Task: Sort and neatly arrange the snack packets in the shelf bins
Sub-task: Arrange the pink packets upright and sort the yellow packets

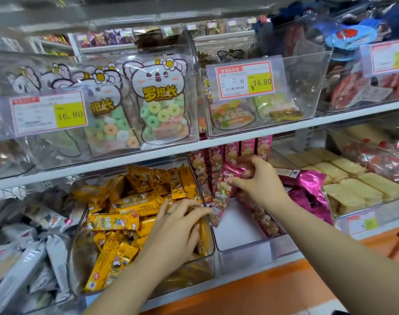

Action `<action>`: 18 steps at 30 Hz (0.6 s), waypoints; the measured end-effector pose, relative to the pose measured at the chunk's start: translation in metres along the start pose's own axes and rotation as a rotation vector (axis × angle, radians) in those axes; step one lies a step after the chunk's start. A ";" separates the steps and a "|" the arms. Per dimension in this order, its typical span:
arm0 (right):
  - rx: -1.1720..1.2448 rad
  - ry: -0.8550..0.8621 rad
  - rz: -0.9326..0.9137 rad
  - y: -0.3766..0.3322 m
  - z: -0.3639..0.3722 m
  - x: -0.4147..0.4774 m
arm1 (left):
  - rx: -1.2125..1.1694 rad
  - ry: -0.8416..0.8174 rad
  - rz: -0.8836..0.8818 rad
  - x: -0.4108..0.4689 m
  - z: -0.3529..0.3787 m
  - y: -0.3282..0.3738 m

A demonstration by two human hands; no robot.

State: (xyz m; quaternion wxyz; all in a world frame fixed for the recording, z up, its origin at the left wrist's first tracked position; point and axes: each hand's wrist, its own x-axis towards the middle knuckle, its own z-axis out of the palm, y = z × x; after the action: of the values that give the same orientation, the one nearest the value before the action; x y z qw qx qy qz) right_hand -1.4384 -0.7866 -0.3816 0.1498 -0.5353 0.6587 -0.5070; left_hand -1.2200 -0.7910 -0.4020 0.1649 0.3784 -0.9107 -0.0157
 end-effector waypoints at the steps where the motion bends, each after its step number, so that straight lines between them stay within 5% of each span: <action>1: 0.025 0.012 0.011 -0.001 0.004 0.004 | 0.006 0.009 0.005 0.002 0.001 -0.001; 14: -0.098 -0.168 -0.113 -0.003 0.052 0.057 | -0.024 0.035 -0.005 0.028 0.004 -0.016; 18: -0.123 -0.106 -0.071 0.008 0.067 0.061 | -0.075 0.033 -0.013 0.030 0.006 -0.018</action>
State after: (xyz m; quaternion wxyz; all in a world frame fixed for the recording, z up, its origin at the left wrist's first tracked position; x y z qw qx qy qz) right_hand -1.4168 -0.8737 -0.3962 0.1335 -0.5927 0.6603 -0.4416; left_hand -1.2291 -0.8252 -0.4019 0.1941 0.3782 -0.9040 -0.0448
